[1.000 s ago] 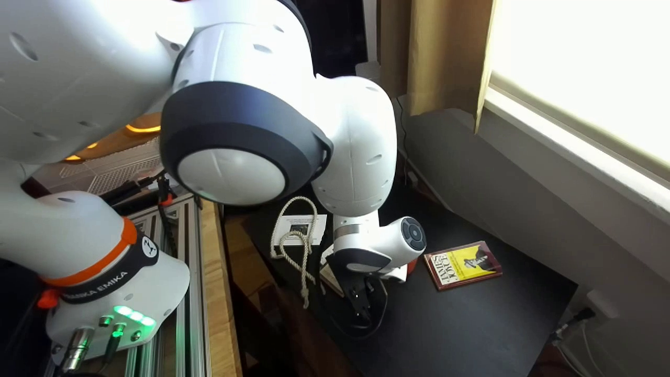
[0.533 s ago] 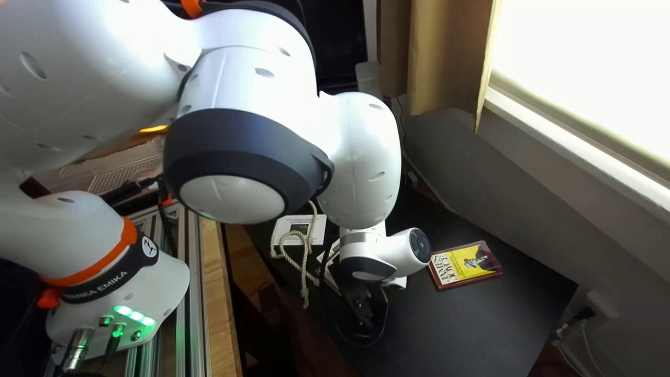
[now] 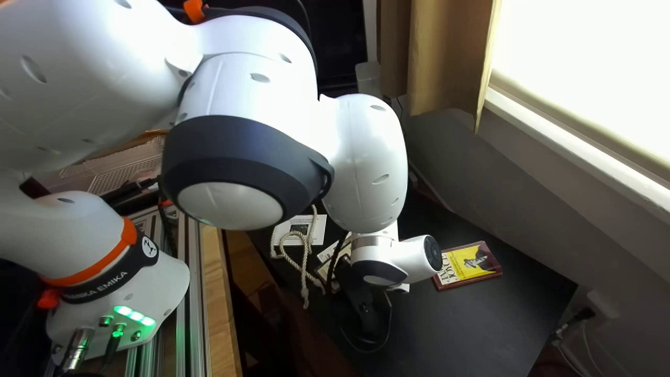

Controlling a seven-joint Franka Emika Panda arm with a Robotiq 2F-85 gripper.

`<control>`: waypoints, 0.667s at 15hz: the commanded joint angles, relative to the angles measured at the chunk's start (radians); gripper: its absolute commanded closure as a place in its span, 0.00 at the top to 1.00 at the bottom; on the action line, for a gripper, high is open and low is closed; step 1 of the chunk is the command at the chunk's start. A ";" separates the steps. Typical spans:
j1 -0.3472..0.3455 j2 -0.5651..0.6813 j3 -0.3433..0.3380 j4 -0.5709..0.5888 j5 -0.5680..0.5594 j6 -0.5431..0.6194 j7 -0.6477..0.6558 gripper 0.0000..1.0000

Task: Move the orange cup to the right then put the book on top

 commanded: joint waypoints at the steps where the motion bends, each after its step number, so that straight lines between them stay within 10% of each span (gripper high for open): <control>1: 0.011 0.009 -0.016 0.021 0.028 -0.014 -0.019 0.05; 10: 0.054 -0.114 -0.002 -0.031 0.042 -0.035 -0.013 0.05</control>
